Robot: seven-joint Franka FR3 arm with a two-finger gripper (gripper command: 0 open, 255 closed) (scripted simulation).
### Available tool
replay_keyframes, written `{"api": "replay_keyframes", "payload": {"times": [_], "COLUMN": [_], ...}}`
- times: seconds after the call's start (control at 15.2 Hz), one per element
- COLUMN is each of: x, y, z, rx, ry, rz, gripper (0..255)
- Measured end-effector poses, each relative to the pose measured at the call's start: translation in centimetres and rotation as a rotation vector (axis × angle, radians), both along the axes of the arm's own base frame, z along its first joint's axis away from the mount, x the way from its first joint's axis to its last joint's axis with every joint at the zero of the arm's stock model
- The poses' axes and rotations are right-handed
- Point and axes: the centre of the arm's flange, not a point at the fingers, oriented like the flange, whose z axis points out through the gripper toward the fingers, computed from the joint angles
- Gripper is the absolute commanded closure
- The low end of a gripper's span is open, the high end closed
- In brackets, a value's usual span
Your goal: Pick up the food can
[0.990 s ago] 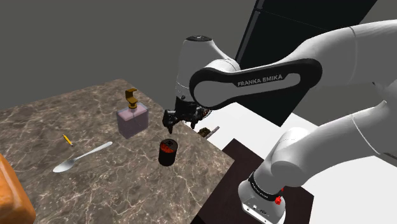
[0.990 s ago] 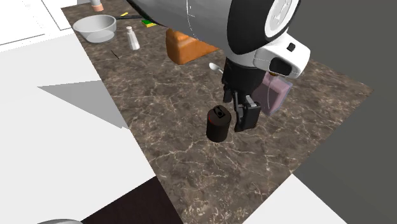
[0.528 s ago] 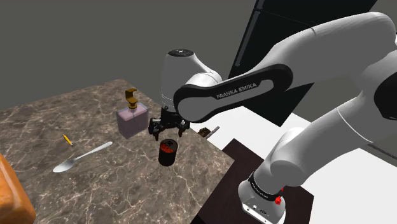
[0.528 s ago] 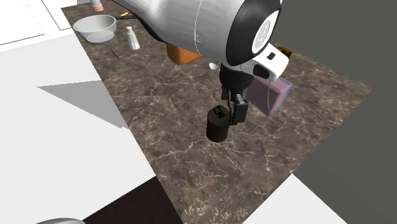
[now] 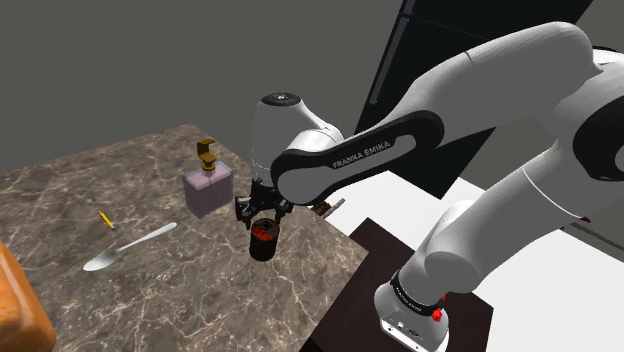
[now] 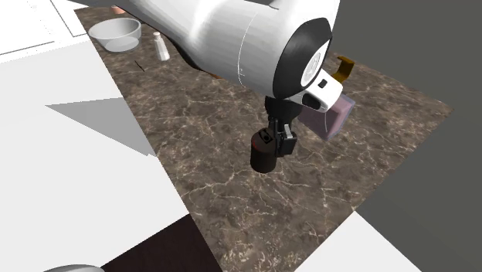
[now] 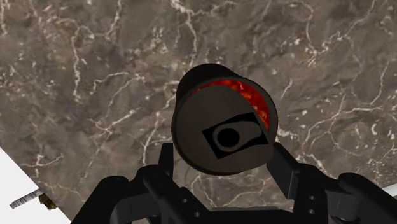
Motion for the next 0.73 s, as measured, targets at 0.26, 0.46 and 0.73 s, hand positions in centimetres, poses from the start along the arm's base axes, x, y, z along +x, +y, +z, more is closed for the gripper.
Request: {"api": "replay_keyframes", "payload": {"times": [0.26, 0.46, 0.73], "x": [0.0, 0.0, 0.0], "y": [0.0, 0.0, 0.0], "z": [0.0, 0.0, 1.1], "rx": [0.000, 0.000, 0.000], "ry": [-0.001, 0.000, 0.000], "rz": [-0.001, -0.001, 0.000], "gripper": [255, 255, 255]}}
